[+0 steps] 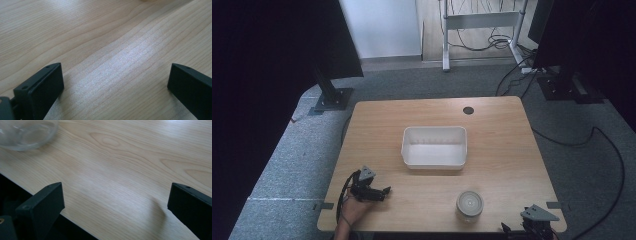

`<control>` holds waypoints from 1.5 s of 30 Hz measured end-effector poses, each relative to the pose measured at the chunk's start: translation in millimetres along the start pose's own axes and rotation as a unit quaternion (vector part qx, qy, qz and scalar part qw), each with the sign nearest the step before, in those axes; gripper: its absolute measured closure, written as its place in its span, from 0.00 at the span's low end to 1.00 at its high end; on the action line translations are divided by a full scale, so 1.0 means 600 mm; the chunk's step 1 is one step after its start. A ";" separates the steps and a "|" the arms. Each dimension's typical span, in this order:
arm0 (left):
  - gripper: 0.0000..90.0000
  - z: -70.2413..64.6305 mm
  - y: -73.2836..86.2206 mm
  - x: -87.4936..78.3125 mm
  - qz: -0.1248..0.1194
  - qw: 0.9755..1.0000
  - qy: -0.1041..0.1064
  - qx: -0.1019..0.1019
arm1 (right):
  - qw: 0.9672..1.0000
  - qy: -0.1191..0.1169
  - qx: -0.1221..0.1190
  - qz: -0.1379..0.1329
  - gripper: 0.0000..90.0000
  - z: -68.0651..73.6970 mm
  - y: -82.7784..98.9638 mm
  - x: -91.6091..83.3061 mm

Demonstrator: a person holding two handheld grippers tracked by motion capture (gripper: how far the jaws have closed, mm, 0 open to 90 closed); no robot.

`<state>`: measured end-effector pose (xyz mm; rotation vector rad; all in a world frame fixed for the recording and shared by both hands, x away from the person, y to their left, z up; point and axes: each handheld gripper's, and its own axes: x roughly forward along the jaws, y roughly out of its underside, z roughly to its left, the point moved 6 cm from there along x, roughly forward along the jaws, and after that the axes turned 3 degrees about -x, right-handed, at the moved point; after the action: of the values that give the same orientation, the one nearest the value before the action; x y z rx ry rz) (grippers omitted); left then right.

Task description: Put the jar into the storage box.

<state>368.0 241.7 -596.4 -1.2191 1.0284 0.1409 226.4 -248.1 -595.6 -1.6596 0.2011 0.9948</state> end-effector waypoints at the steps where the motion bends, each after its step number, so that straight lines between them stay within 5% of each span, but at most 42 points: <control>1: 0.00 0.000 0.000 0.000 0.000 1.000 0.000 0.000 | 1.000 -0.003 -0.002 0.000 0.00 0.003 -0.001 0.001; 45: 0.00 0.001 0.000 0.000 0.000 1.000 -0.002 -0.001 | 0.994 -0.077 -0.067 -0.048 0.00 0.107 -0.079 0.020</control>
<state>368.3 241.9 -596.4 -1.2212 1.0254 0.1441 230.3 -171.7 -570.4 -1.6878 -0.0503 1.0772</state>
